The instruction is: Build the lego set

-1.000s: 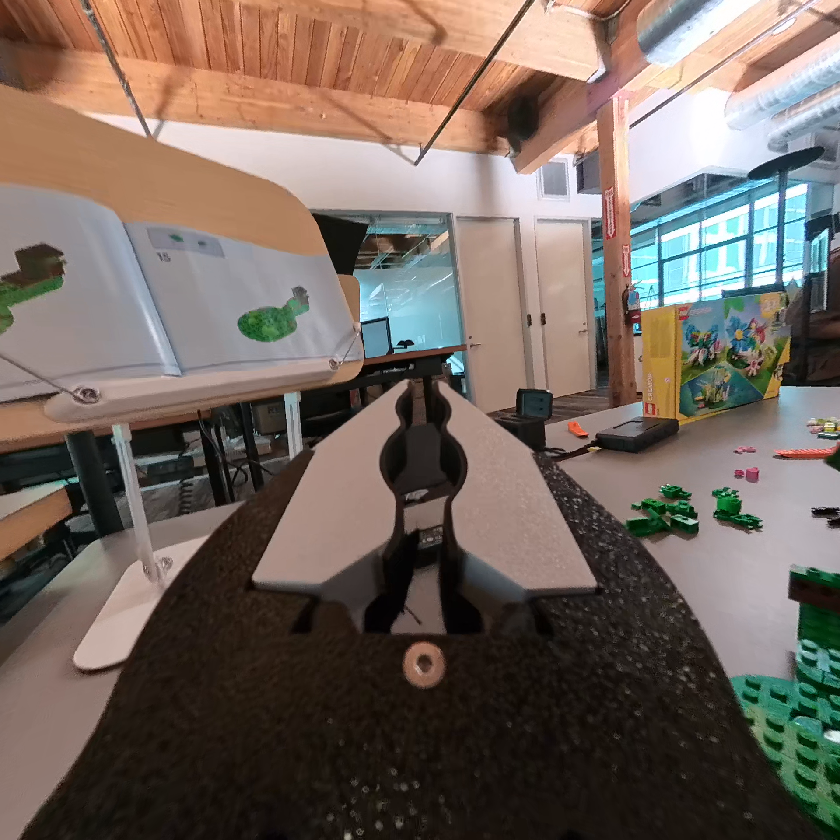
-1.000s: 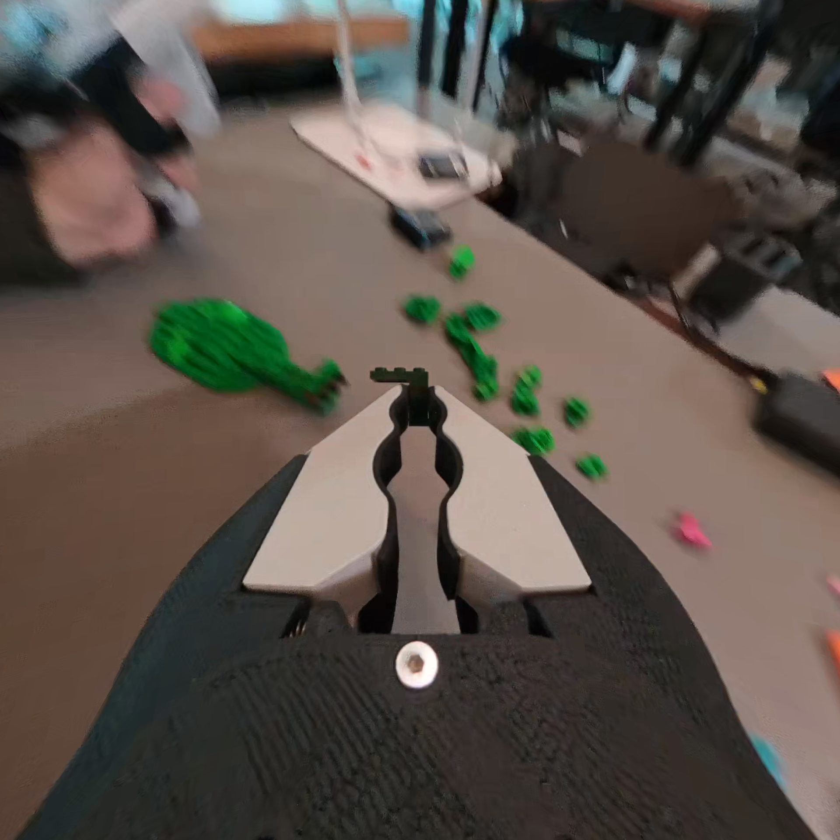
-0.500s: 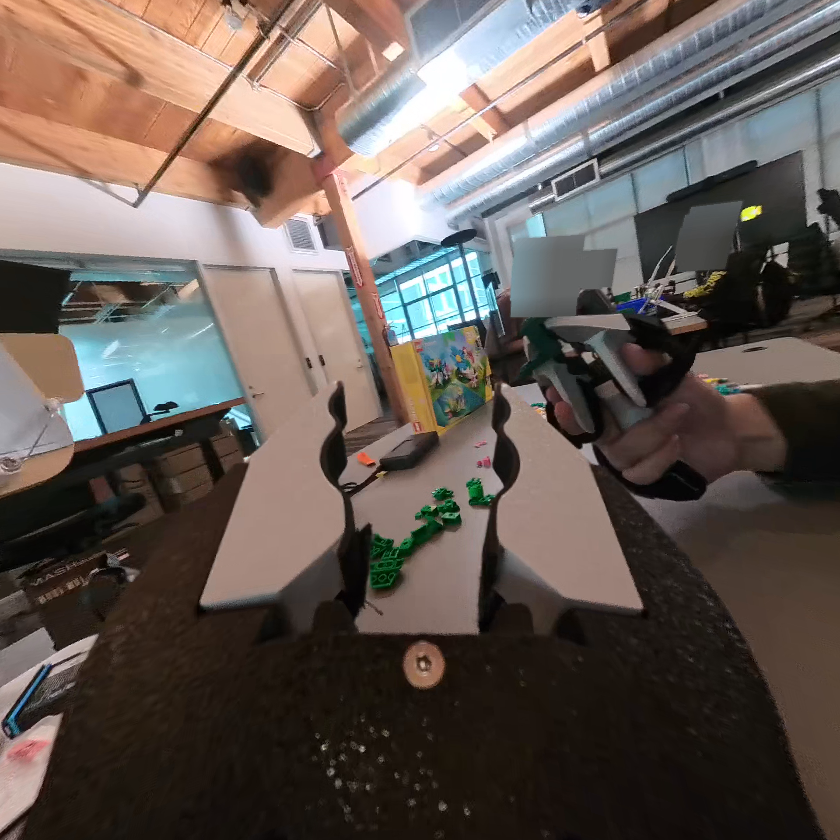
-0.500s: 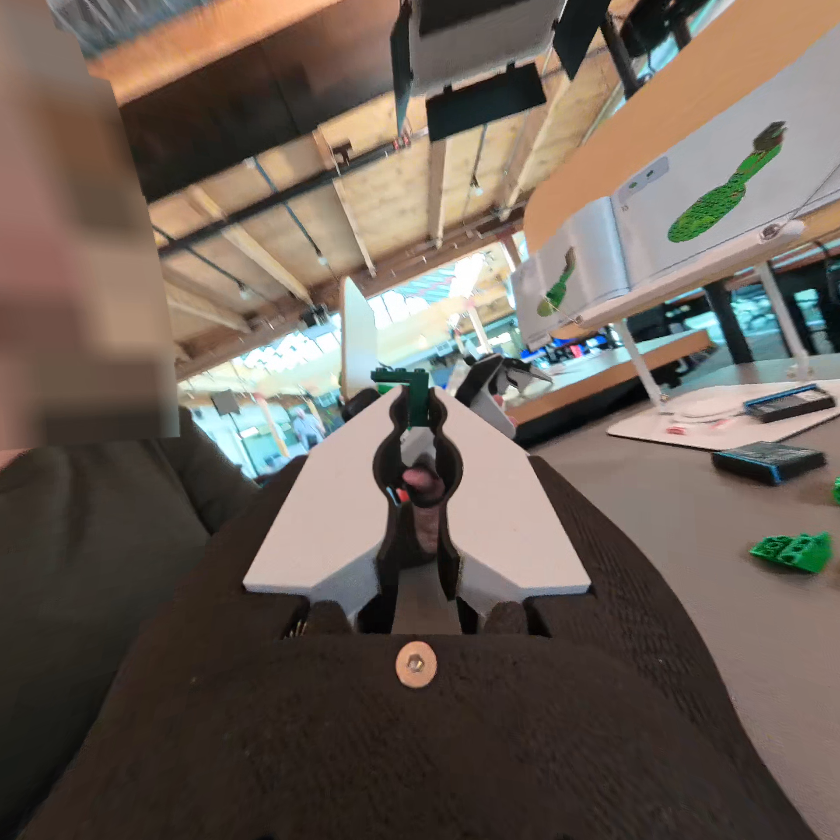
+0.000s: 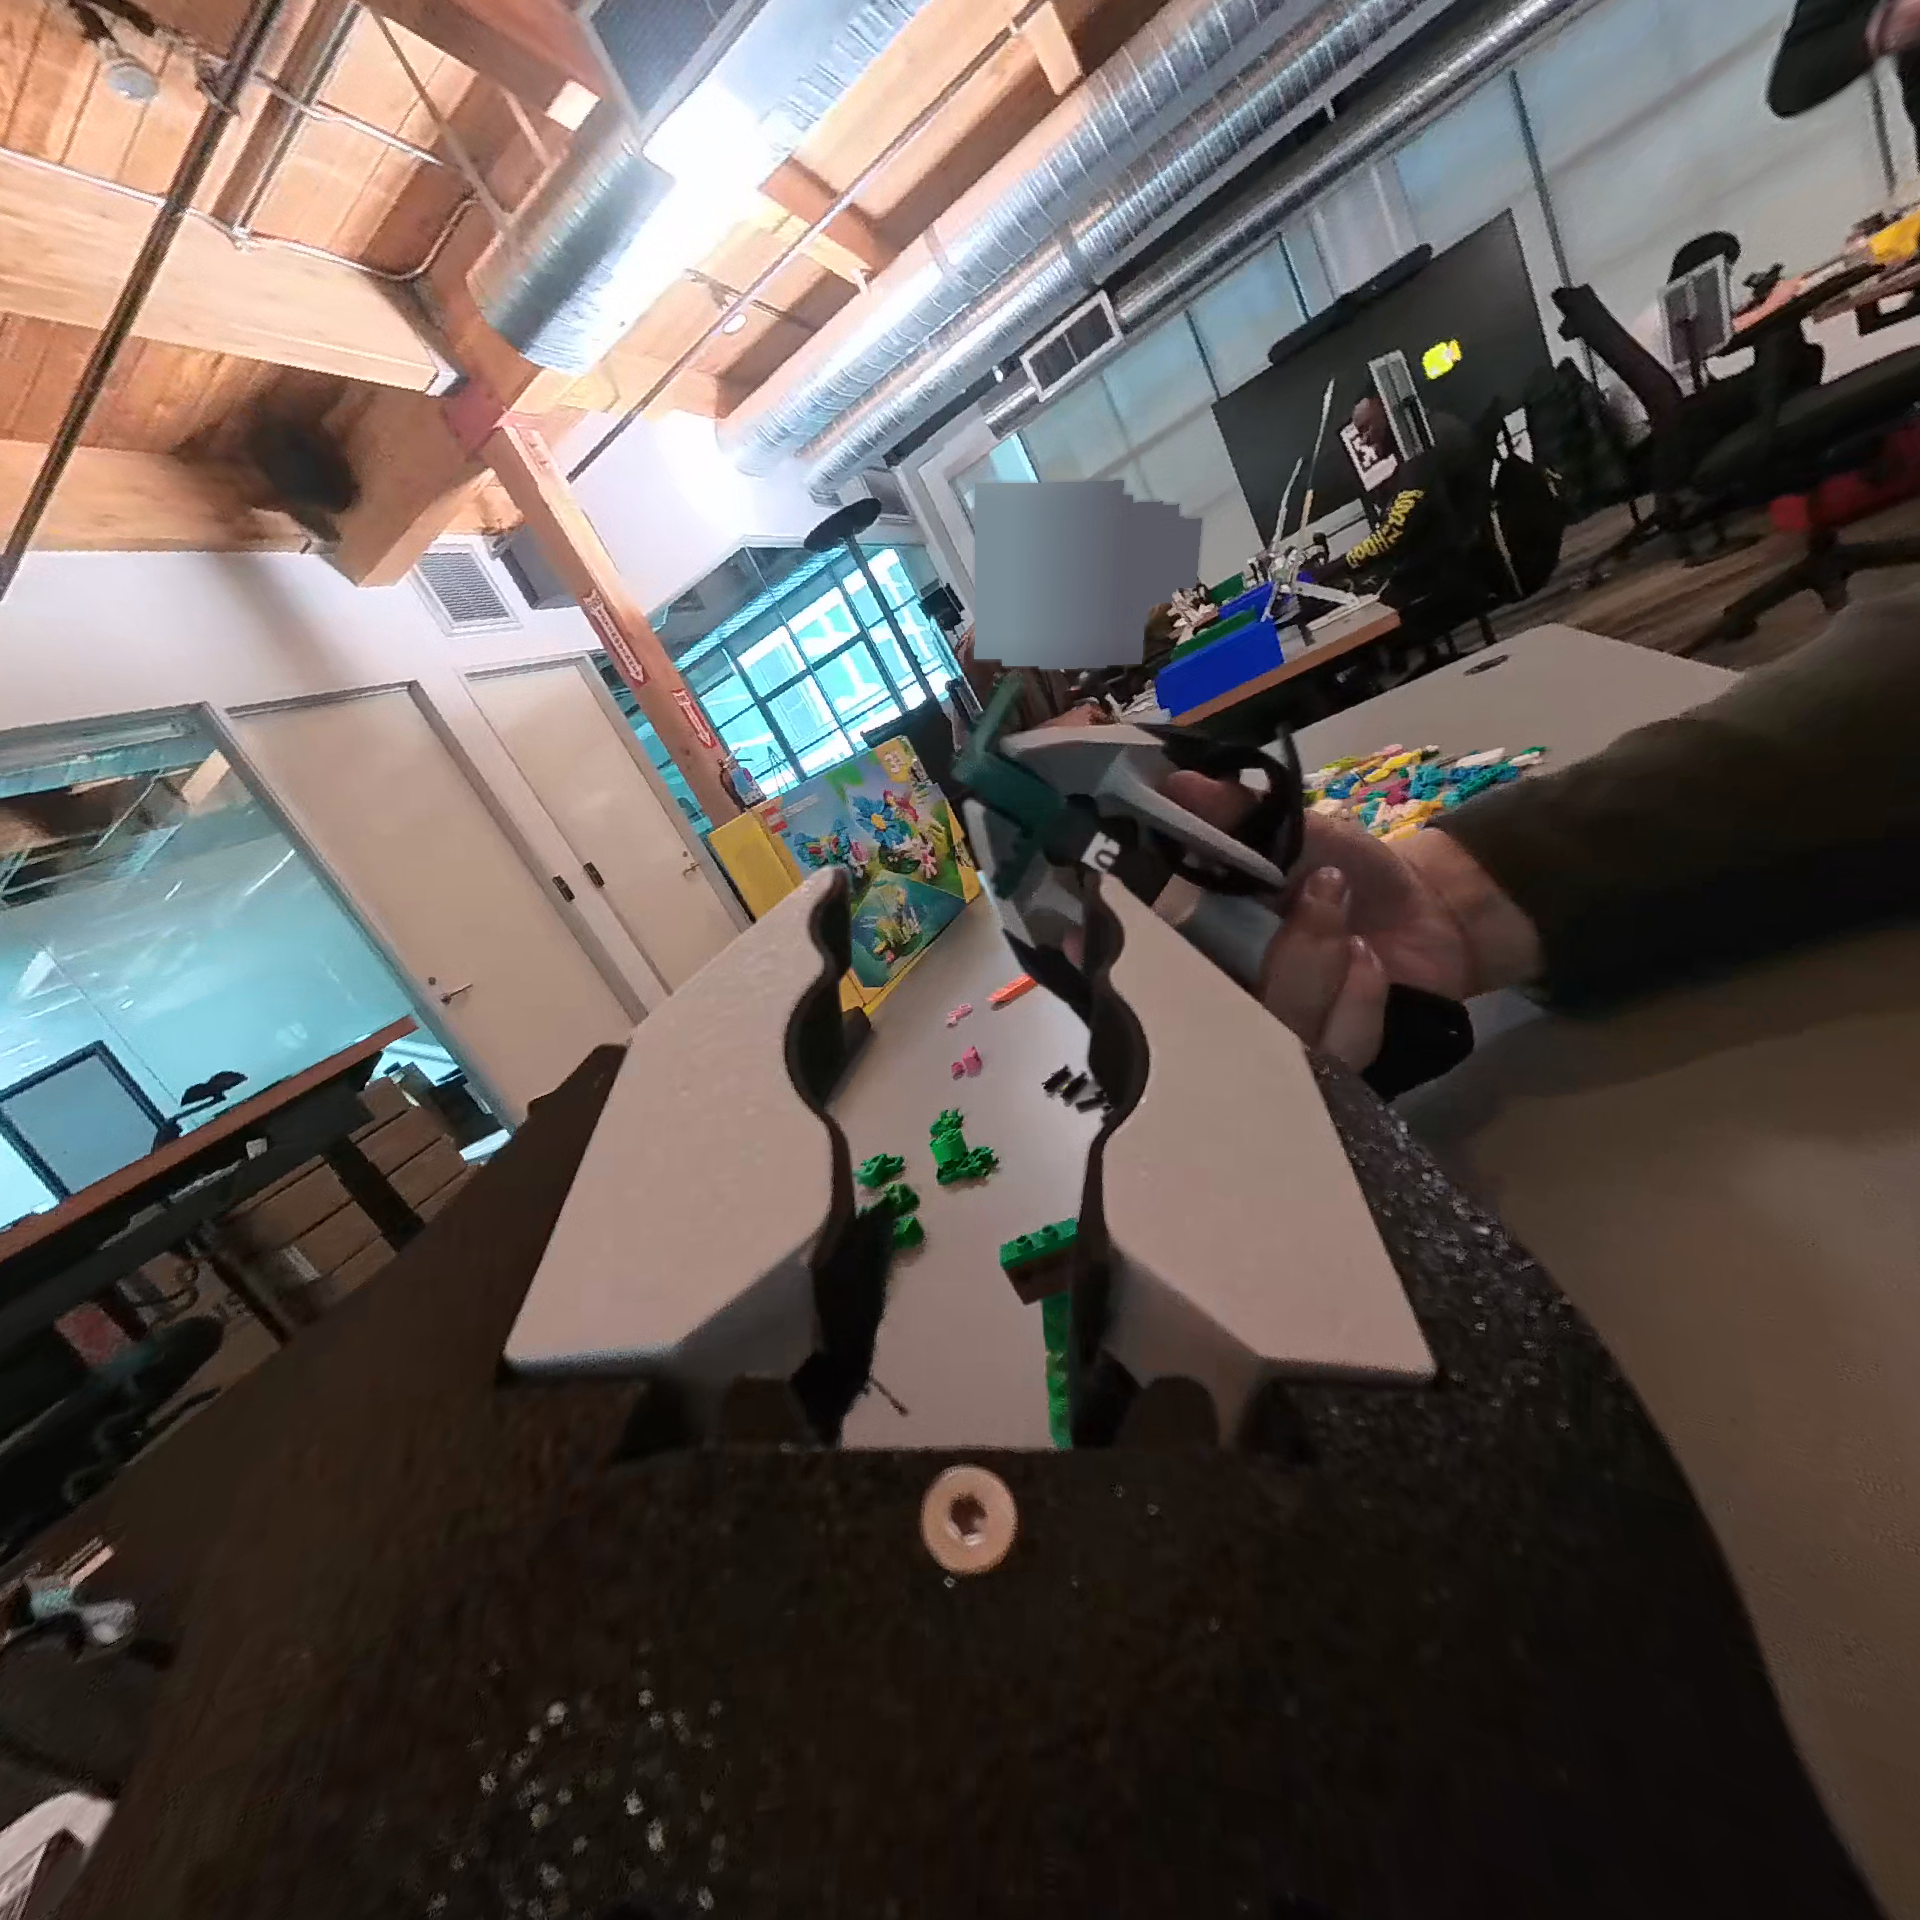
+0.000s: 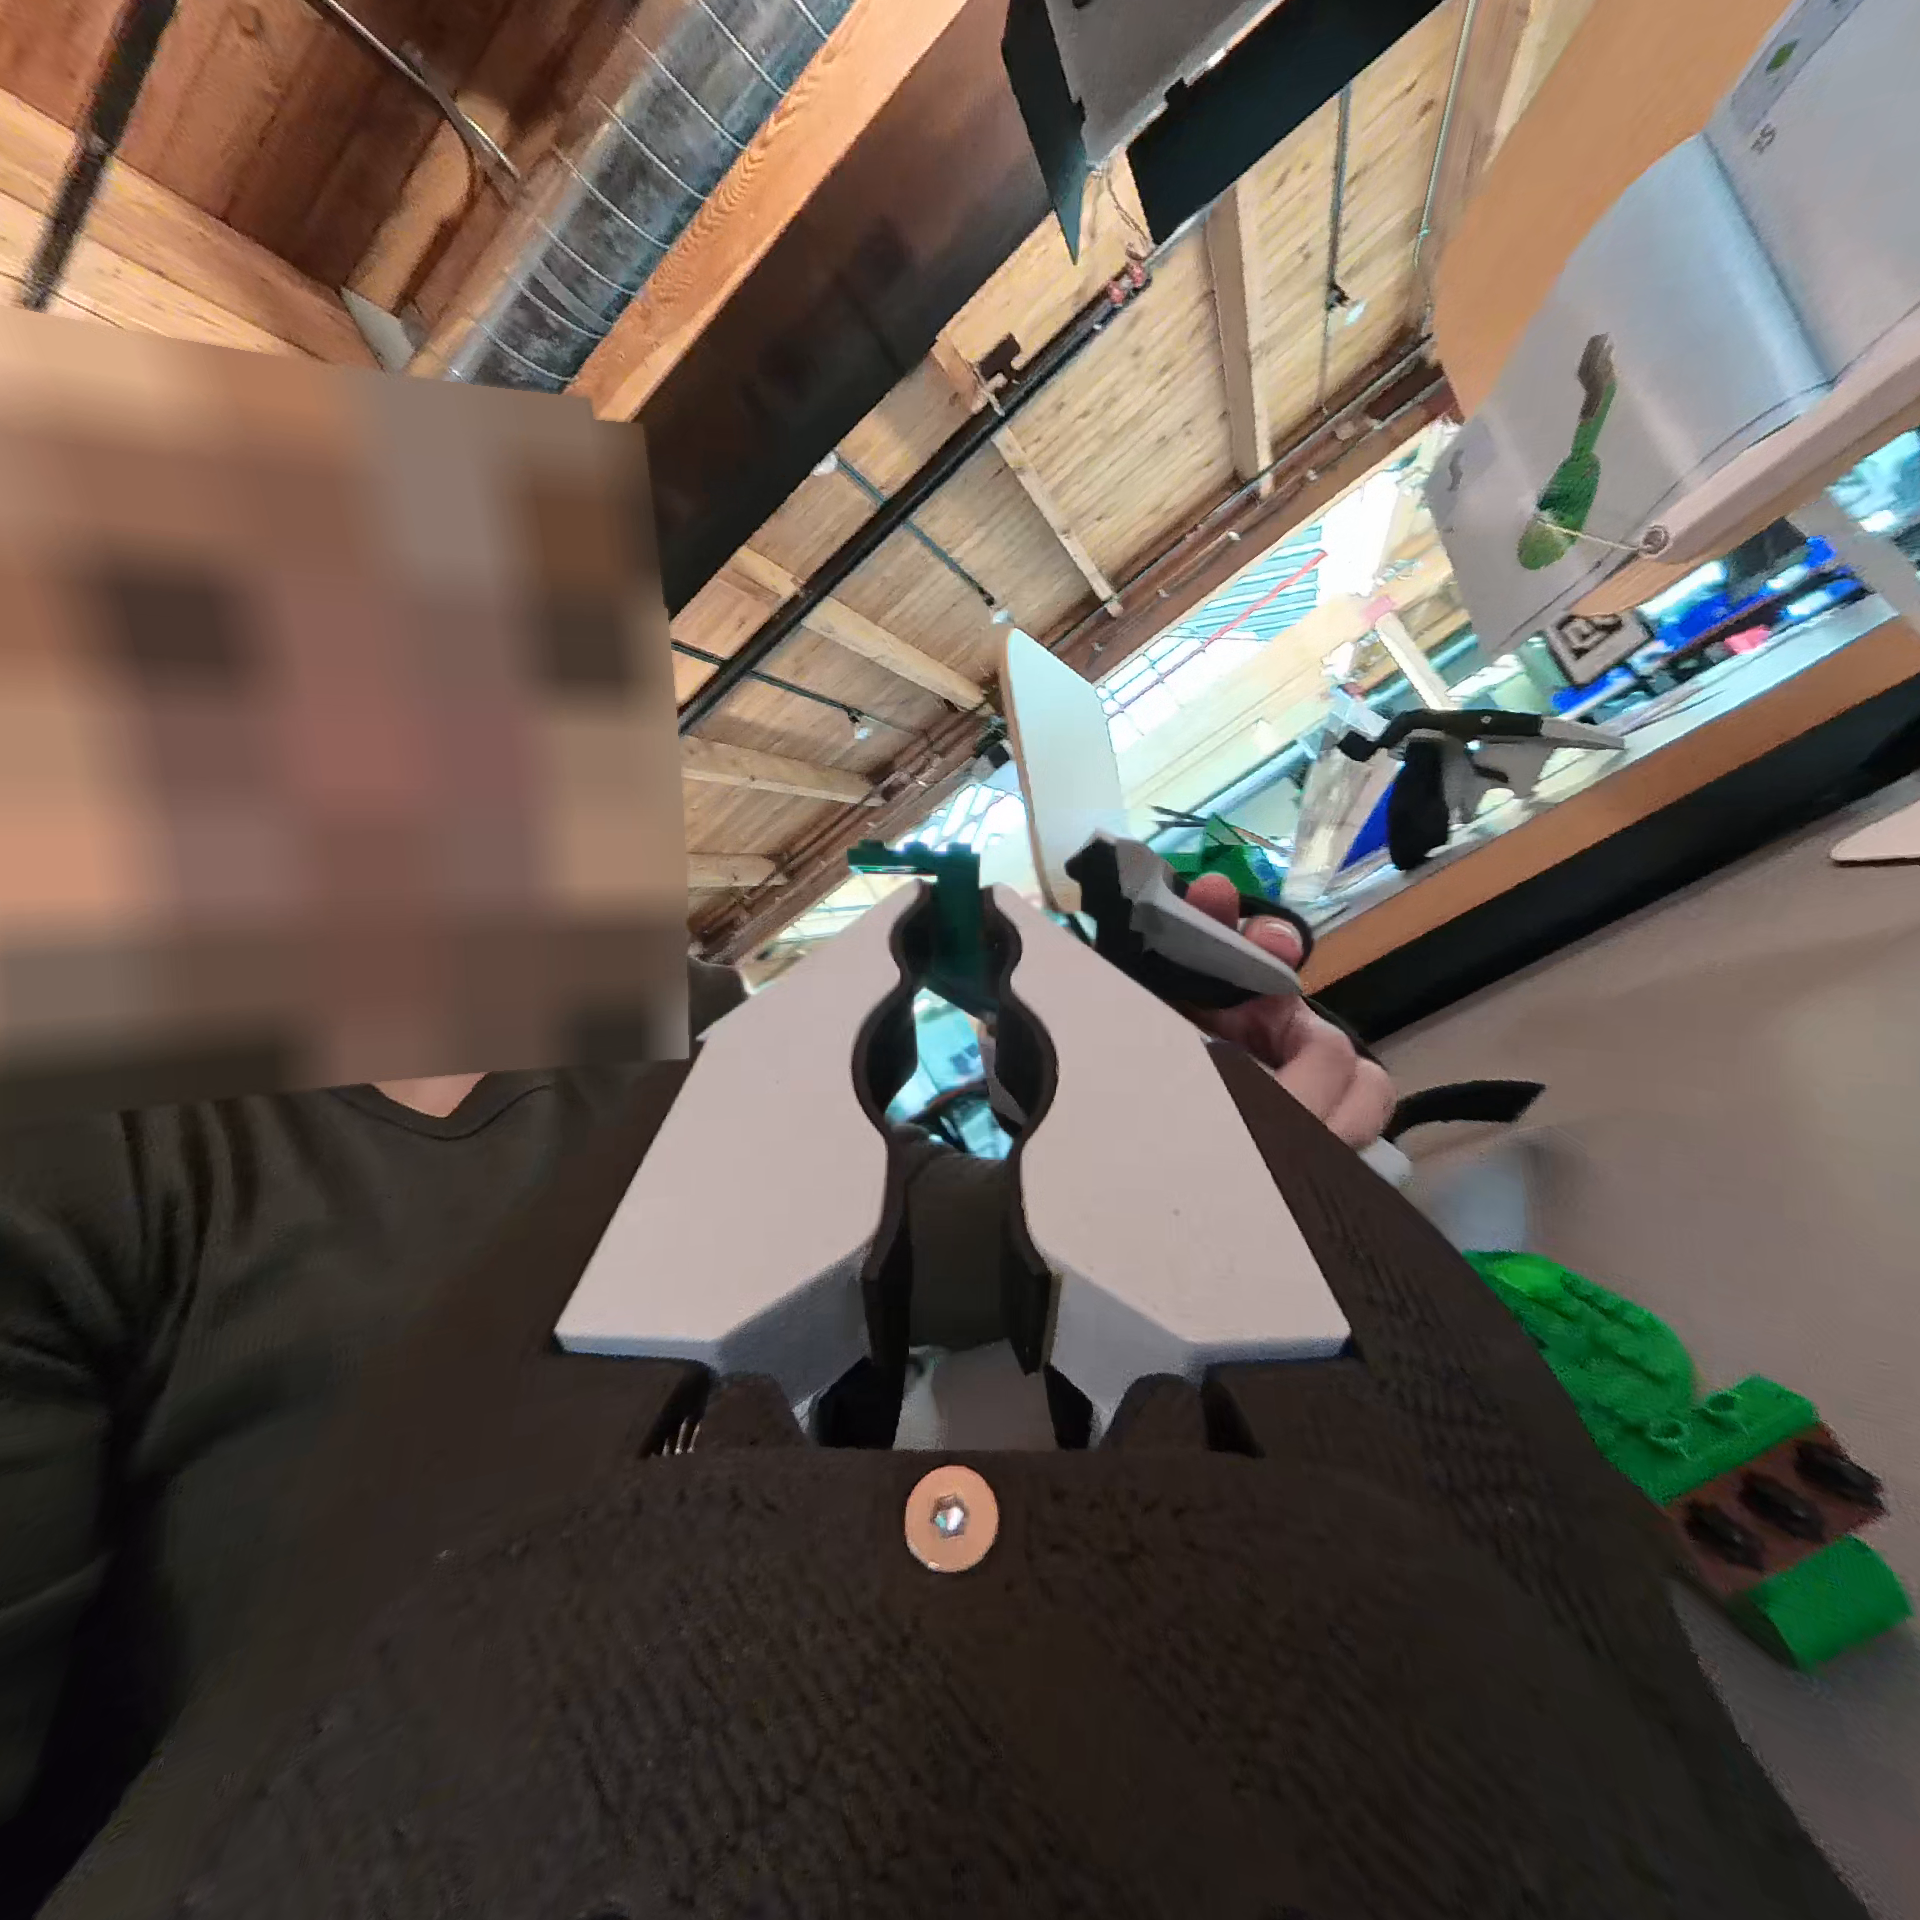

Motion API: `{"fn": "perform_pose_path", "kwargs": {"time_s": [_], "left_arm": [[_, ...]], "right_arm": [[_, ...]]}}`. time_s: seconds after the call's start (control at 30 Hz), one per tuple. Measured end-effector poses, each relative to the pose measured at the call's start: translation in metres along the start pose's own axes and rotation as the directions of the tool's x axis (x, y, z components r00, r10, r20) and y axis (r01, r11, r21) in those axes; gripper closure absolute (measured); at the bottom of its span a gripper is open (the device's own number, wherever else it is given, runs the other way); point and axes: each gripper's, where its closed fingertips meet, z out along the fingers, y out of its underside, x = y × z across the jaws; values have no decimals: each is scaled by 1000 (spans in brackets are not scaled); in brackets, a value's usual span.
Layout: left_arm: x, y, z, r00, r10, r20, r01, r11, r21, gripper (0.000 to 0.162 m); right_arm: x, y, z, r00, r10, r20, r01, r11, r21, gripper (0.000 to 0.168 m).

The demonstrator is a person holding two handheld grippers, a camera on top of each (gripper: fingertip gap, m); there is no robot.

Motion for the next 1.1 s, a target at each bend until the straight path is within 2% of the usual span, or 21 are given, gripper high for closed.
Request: {"fn": "perform_pose_path", "kwargs": {"time_s": [0.07, 0.2, 0.3, 0.33, 0.47, 0.53, 0.6, 0.7, 0.77, 0.87, 0.97, 1.1], "left_arm": [[6, -1, 4, 999, 45, -6, -45, 999, -4, 122], [11, -3, 10, 982, 182, 49, -181, 983, -20, 142], [13, -3, 13, 973, 219, 68, -217, 976, -30, 159], [11, -3, 13, 972, 225, 73, -223, 974, -41, 159], [-20, 13, 8, 928, 316, 195, -276, 938, -208, 160], [-31, 31, 2, 894, 402, 197, -325, 886, -332, 159], [-35, 50, -3, 848, 511, 138, -408, 797, -445, 160], [-30, 67, -6, 748, 664, 7, -564, 642, -519, 160], [-24, 71, -5, 707, 706, -47, -621, 587, -519, 159], [-17, 74, -3, 647, 755, -111, -690, 517, -506, 159], [-10, 78, -2, 590, 790, -166, -743, 451, -495, 159], [-7, 79, 0, 571, 802, -175, -759, 435, -484, 159]], "right_arm": [[-4, -1, 2, 998, 36, 41, -37, 999, 16, 162], [-8, 4, 7, 992, 89, 86, -90, 996, 4, 162], [-10, 7, 11, 991, 91, 94, -92, 996, -3, 161], [-8, 4, 11, 994, 80, 74, -81, 997, 13, 160], [12, -7, 3, 994, -4, -112, 6, 1000, 22, 123], [31, -9, -6, 945, -131, -300, 121, 991, -51, 119], [47, -3, -14, 832, -329, -446, 244, 940, -239, 119], [55, 0, -22, 676, -534, -507, 334, 836, -435, 119], [57, 1, -26, 618, -600, -508, 347, 788, -508, 122], [59, 9, -29, 593, -646, -481, 340, 742, -577, 133], [59, 14, -29, 609, -638, -471, 326, 742, -585, 139], [62, 17, -31, 596, -652, -468, 315, 726, -611, 150]]}}
